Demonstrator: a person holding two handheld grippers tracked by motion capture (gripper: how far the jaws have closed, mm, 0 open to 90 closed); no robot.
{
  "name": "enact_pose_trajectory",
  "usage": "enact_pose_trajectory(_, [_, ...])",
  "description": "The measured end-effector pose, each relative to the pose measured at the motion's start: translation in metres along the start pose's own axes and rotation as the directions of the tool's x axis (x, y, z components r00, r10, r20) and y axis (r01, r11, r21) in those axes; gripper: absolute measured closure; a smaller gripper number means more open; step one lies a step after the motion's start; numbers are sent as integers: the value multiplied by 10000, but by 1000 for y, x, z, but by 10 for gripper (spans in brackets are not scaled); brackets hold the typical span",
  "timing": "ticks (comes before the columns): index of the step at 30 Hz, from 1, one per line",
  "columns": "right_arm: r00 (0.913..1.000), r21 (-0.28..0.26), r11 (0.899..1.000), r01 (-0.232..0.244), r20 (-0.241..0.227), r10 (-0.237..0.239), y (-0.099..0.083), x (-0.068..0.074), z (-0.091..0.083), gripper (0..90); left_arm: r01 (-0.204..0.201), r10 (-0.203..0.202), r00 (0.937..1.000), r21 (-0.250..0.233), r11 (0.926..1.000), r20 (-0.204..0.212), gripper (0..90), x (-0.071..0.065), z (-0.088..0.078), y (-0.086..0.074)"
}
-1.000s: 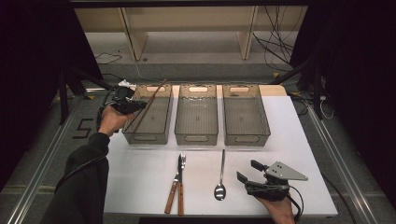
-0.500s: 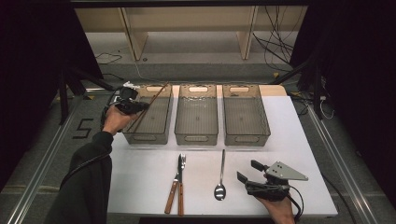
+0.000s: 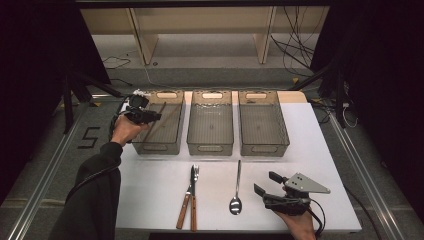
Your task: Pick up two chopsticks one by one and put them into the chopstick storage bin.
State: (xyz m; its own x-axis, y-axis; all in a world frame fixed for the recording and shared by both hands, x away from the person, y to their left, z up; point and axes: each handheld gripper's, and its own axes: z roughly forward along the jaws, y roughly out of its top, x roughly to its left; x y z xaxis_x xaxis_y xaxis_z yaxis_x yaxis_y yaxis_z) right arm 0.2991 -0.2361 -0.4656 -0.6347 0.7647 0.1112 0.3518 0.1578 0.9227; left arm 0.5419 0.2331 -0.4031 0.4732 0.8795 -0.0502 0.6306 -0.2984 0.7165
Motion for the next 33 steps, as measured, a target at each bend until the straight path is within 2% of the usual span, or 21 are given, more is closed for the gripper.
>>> enact_pose_trajectory(6, [10000,-11,10000,3,18,-3,0,0,0,298,300,-298,9995,-145,9994,135,444,-8,-13,2])
enact_pose_trajectory(15, [10000,-16,10000,-13,32,13,0,0,-1,298,569,-539,9967,-487,9972,599,334,-29,-45,-4])
enact_pose_trajectory(22, [10000,3,10000,-30,30,30,1,1,-1,298,964,-870,9905,-865,9916,1067,275,-53,-63,-23])
enact_pose_trajectory(27, [10000,5,10000,-31,17,31,1,2,-1,298,982,-845,9868,-956,9906,1382,251,-70,-70,-42])
enact_pose_trajectory(33, [10000,50,10000,-63,-54,64,1,4,0,298,985,-834,9851,-958,9905,1505,242,-85,-73,-63])
